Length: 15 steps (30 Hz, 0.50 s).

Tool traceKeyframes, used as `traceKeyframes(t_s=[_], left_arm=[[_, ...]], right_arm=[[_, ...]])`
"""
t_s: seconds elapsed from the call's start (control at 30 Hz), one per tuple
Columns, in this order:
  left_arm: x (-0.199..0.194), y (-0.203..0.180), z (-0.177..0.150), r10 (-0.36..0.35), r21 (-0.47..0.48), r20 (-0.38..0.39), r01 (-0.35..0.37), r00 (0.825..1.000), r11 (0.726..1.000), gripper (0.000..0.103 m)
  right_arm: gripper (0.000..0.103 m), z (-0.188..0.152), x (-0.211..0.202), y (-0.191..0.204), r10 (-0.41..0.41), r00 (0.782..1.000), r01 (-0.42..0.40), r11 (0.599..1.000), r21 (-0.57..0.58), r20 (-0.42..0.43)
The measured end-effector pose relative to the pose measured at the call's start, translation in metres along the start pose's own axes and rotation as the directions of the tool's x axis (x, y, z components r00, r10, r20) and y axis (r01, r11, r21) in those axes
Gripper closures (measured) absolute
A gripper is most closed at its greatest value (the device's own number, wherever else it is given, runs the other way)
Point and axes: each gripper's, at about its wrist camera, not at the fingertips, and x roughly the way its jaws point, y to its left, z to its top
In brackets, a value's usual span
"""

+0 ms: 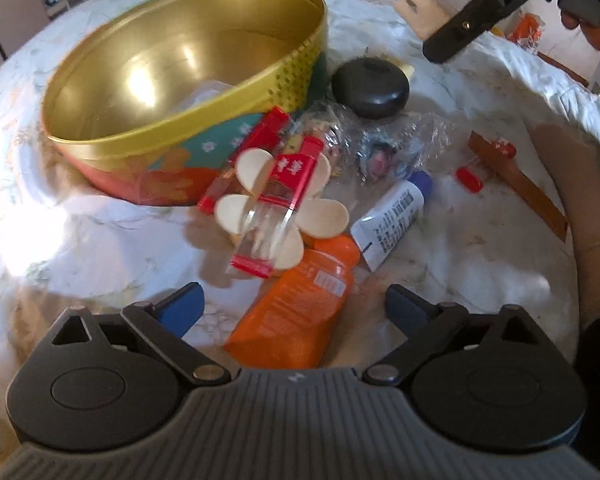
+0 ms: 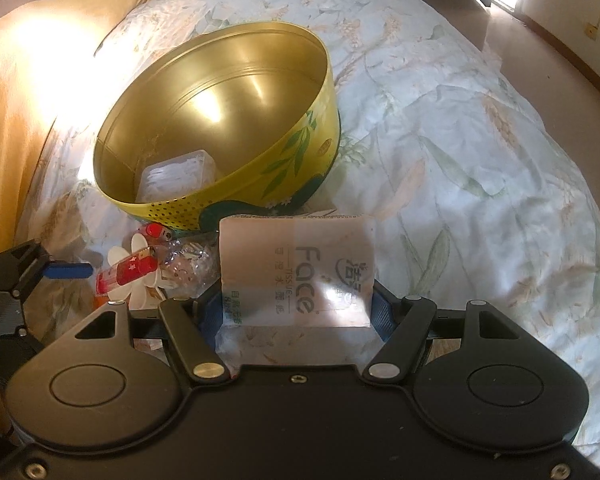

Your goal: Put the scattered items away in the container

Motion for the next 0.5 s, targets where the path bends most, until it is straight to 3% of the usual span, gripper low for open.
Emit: traceKeyframes(t_s=[0.17,0.33,0.5], left_arm=[[0.013,0.007,-0.003,-0.086,-0.067,-0.030,0.084,0.996,0.994,0.012],[0.010,0.017,0.000,-0.143,-0.160,-0.053,0.133,0.988,0.978,0.039],[0.005,0.014,0.002,-0.166,-0.248,-0.102,0.136,0.981,0.959,0.054]], right_arm=[[0.034,-0.001,0.001,-0.001,-0.017,1.000,0.017,1.000,0.006,-0.002],[0.034,-0.002,0.000,-0.001,-0.018,1.000,0.018,1.000,0.006,0.007],[0.034,0.000,-0.002,-0.004,-0.014,1.000,0.014,1.000,0.022,0.024]])
